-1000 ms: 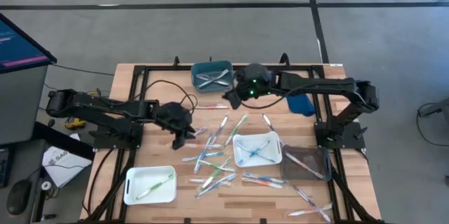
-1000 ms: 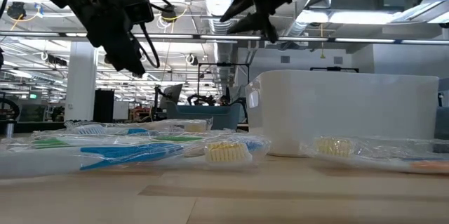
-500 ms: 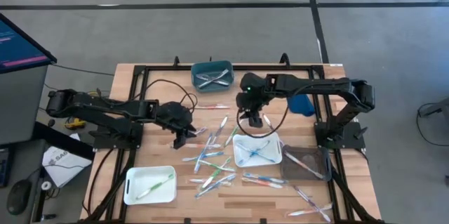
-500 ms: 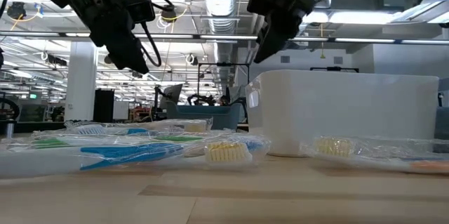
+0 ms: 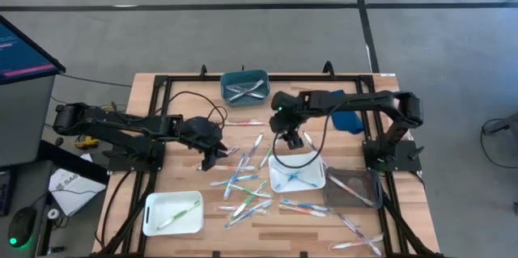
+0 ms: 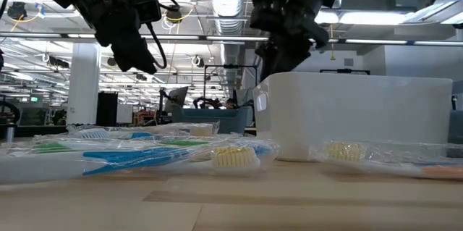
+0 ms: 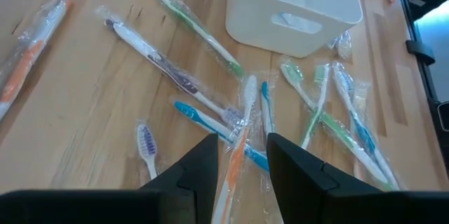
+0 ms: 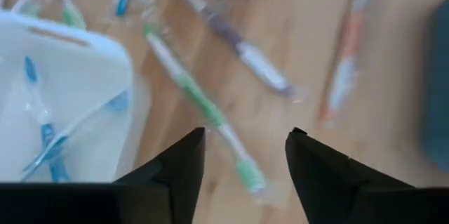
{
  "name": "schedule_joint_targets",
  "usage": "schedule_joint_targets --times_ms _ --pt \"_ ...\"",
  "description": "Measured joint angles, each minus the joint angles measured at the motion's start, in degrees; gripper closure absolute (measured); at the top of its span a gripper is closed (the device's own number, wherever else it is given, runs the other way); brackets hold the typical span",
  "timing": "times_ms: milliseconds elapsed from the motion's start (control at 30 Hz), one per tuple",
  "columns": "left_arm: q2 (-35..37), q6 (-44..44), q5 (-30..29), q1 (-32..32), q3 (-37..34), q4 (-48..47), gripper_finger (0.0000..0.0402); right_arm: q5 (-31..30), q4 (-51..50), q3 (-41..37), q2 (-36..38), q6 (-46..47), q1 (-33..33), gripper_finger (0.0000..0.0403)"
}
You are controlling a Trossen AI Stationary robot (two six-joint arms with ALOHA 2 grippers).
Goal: Pick & Place Toothbrushes
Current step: Put the green toothbrush into the bottom white bin
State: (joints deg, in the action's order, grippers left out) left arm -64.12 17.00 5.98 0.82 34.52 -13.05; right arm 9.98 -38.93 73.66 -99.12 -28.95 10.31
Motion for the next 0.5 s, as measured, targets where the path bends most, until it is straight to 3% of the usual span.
schedule_joint_targets --times_ms 500 --pt "0.0 3.2 0.0 -0.2 0.0 0.5 0.0285 -3.9 -2.0 3.7 -10.7 -6.4 -1.8 0.0215"
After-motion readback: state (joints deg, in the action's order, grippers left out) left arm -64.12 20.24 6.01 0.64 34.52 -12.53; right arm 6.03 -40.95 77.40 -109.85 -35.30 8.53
